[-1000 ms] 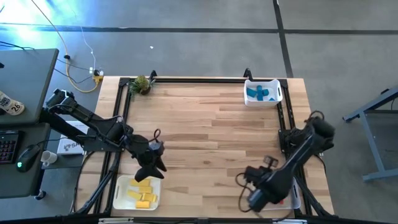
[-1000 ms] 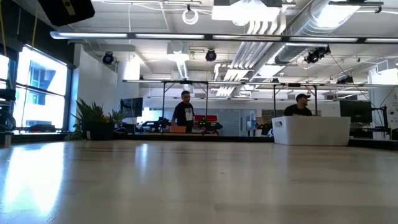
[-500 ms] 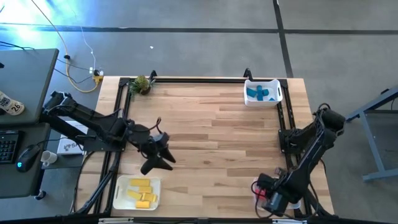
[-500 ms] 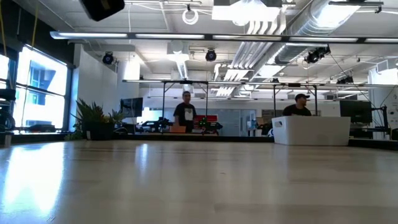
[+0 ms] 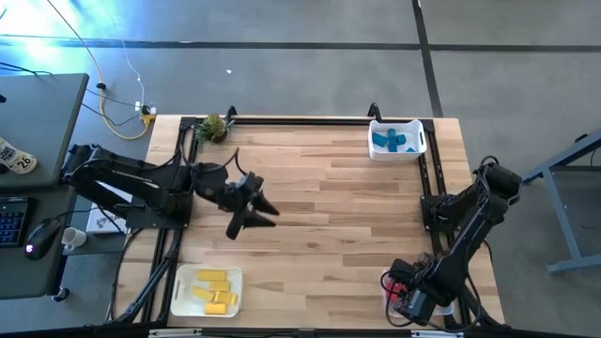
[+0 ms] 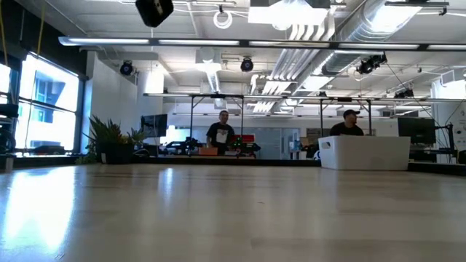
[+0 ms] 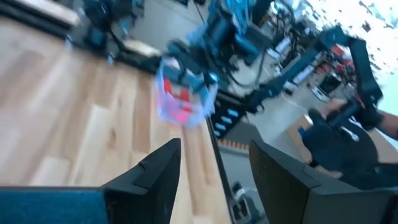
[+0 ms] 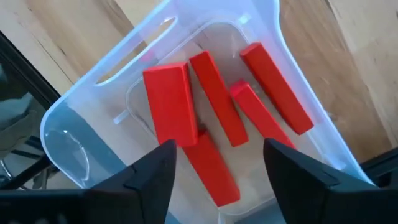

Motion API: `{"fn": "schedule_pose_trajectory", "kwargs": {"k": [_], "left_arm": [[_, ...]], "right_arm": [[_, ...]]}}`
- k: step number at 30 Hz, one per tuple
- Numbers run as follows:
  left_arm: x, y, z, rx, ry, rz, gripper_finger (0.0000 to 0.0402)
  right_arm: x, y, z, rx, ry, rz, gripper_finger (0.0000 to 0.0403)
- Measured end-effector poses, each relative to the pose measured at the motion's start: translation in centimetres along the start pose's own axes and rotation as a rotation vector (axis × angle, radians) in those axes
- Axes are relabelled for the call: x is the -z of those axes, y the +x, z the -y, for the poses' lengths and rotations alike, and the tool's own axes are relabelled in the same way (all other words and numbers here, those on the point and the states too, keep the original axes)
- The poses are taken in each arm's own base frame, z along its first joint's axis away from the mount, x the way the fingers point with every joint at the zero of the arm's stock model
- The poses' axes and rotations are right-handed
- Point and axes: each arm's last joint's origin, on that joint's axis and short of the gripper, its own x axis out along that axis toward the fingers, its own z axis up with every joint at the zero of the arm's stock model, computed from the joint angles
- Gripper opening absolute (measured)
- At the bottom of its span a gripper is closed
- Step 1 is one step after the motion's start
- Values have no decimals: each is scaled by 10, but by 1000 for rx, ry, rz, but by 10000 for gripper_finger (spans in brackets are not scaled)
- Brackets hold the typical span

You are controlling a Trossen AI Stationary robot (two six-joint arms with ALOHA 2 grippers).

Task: Sort & place blocks by color
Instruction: Return to Home Position

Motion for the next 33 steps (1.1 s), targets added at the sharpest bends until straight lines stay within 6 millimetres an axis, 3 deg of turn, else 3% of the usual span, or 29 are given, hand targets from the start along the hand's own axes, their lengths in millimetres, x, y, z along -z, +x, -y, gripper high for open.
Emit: {"fn": "schedule_pose_trajectory", "kwargs": {"k": [8,14,25,33], "left_arm": [[-24,-19,-8,-16,73,170,178],[-36,-45,-10,-55,128,256,178],[-41,-90,-13,-164,191,319,178],[-32,-125,-7,-235,226,321,178]], "right_arm": [[2,-4,-5,-37,-38,-48,230],[-6,-22,-1,-38,-79,173,231],[-46,-89,42,-44,-271,655,231],[-75,-136,87,-44,-419,798,231]]}}
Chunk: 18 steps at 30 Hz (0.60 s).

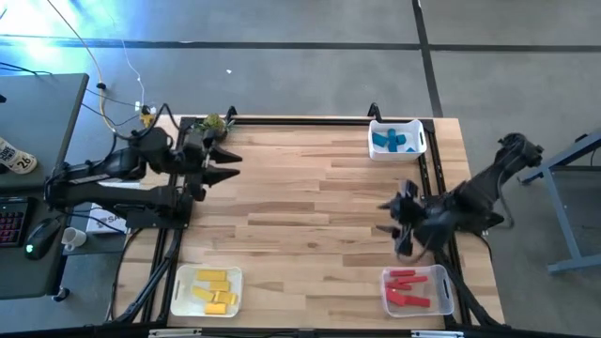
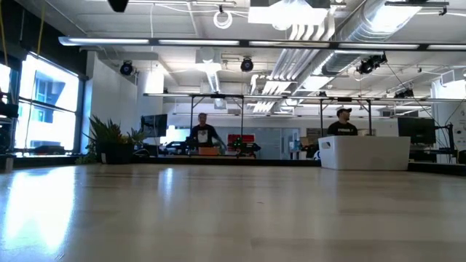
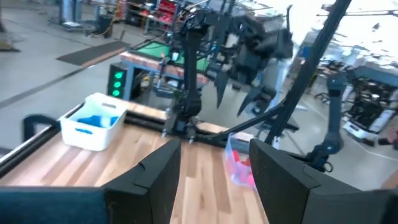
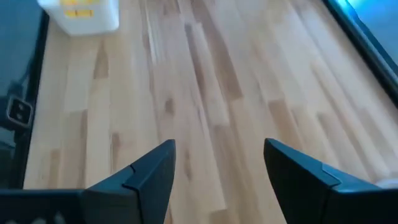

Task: Sort & place blocks by color
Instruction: Return to Home Position

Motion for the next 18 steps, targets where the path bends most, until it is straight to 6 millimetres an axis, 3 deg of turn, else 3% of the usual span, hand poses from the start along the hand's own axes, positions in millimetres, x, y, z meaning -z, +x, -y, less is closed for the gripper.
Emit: {"fn": "schedule_pose_trajectory", "kwargs": {"k": [4,8,18], "left_arm": [[9,-16,-1,-45,-2,-4,178],[26,-30,-3,-54,1,19,178],[76,-50,-14,-58,10,85,178]], "right_arm": [[-18,-4,19,-60,2,103,231],[-30,5,27,-113,-11,216,231],[-29,48,52,-80,129,248,231]]}}
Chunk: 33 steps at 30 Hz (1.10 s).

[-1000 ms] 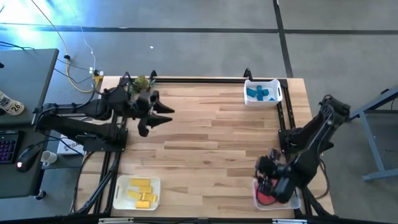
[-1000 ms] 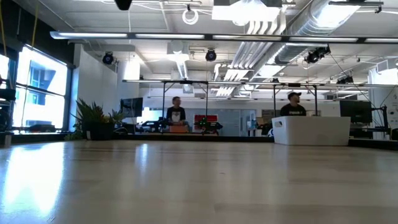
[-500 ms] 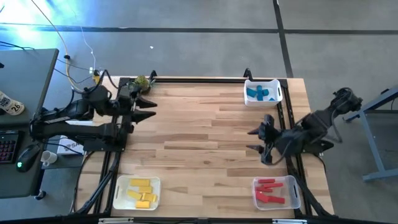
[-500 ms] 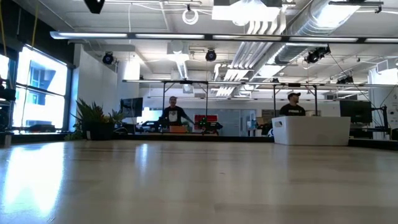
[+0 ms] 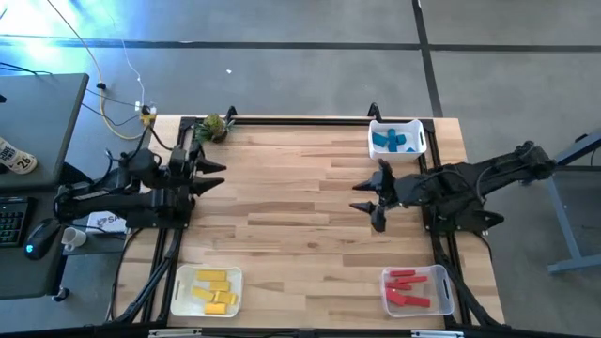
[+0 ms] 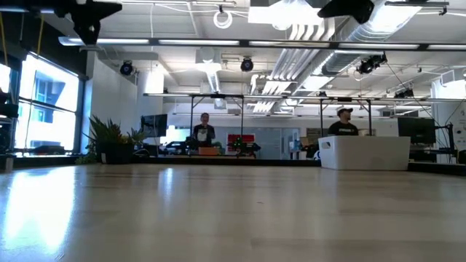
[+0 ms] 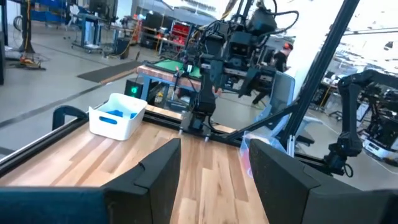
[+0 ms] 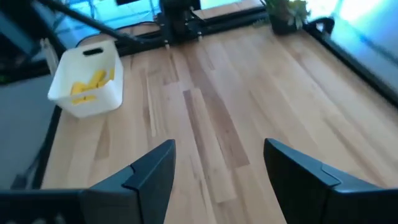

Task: Sort & place blocks by color
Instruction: Return to Home Position

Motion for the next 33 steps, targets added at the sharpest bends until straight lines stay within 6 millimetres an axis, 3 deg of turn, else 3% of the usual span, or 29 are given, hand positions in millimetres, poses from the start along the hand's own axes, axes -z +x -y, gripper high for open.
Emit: {"fn": "schedule_pose_trajectory", "kwargs": {"k": [7,17,20,28,33], "left_arm": [[39,5,-12,11,-10,104,178],[89,15,-27,12,-71,97,165],[99,16,-31,-35,-79,99,160],[99,16,-31,-40,-76,95,152],[101,16,-31,-48,-91,80,154]], "right_arm": [[-5,12,21,22,103,25,231],[-4,2,46,93,127,39,231],[12,0,50,77,149,89,229],[73,-16,70,84,271,209,224],[99,-28,79,32,271,315,224]]}}
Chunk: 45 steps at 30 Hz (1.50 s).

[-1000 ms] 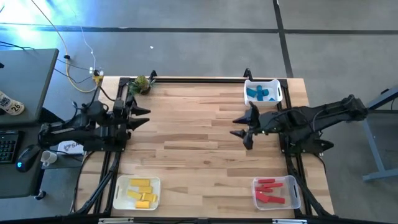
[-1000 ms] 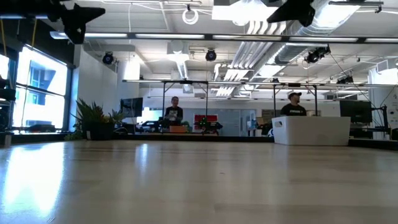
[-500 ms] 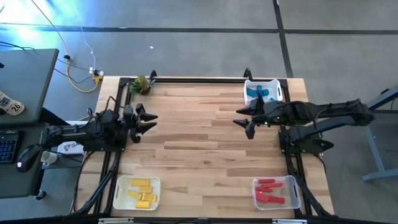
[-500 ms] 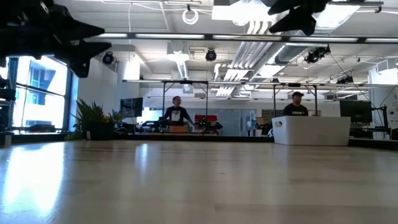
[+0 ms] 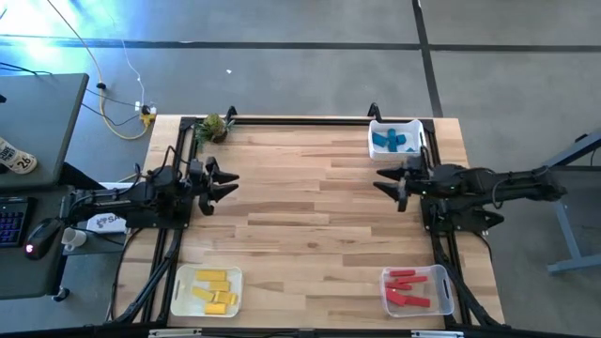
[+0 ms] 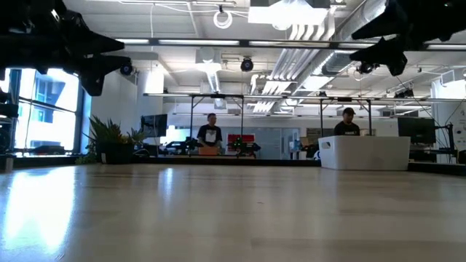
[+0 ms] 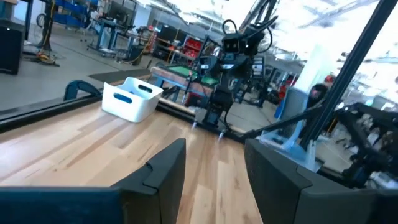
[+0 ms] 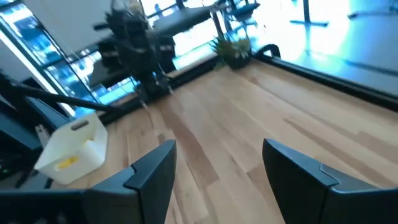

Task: Sort & place blocks by color
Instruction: Return to Home Position

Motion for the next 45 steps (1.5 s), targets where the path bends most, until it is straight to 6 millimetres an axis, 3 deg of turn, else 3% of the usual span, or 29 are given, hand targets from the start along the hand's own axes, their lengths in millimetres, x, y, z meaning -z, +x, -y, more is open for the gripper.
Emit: {"fn": "schedule_pose_trajectory", "kwargs": {"k": [10,23,37,45], "left_arm": [[6,0,-2,-23,167,-64,154],[7,0,-3,-25,153,-69,153],[7,0,-3,-25,152,-70,152],[7,0,-3,-25,152,-70,154]], "right_arm": [[25,-25,21,-55,-29,144,224],[70,-12,35,-136,-24,96,224],[71,-11,35,-152,-81,81,224],[71,-11,35,-157,92,68,224]]}}
